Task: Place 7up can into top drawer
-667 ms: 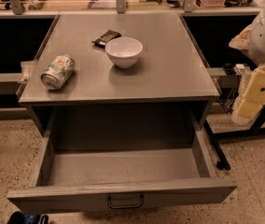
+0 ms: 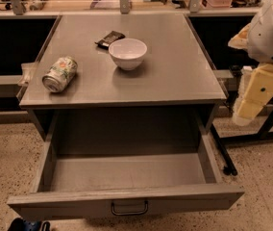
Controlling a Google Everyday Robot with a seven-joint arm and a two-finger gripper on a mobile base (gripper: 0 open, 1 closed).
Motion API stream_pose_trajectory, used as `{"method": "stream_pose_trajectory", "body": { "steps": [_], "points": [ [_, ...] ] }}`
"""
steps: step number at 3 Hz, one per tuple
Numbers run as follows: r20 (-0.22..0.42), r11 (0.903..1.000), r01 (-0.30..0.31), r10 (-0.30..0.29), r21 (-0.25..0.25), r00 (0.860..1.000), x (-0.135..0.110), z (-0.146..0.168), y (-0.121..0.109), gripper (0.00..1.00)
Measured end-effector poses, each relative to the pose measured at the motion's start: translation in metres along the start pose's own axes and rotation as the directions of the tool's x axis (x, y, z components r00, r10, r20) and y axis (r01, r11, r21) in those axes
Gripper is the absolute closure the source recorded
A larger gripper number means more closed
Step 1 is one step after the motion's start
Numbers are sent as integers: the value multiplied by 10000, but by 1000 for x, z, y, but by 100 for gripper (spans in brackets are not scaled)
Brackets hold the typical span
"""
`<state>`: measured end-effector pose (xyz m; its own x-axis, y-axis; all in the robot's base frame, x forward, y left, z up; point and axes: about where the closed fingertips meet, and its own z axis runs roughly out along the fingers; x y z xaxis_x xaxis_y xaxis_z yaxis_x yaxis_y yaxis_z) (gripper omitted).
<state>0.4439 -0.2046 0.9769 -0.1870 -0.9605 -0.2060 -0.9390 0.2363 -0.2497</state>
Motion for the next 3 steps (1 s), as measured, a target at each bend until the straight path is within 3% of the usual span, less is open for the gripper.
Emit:
{"method": "stream_pose_trajectory", "body": {
  "steps": [1, 2, 3],
  "points": [
    [-272, 9745, 2162, -2181, -605, 9755, -52, 24, 11, 0],
    [234, 8442, 5082, -5122, -1702, 8586, -120, 64, 63, 0],
    [296, 8032, 5568, -5642, -2118, 8251, -125, 82, 81, 0]
  ]
}}
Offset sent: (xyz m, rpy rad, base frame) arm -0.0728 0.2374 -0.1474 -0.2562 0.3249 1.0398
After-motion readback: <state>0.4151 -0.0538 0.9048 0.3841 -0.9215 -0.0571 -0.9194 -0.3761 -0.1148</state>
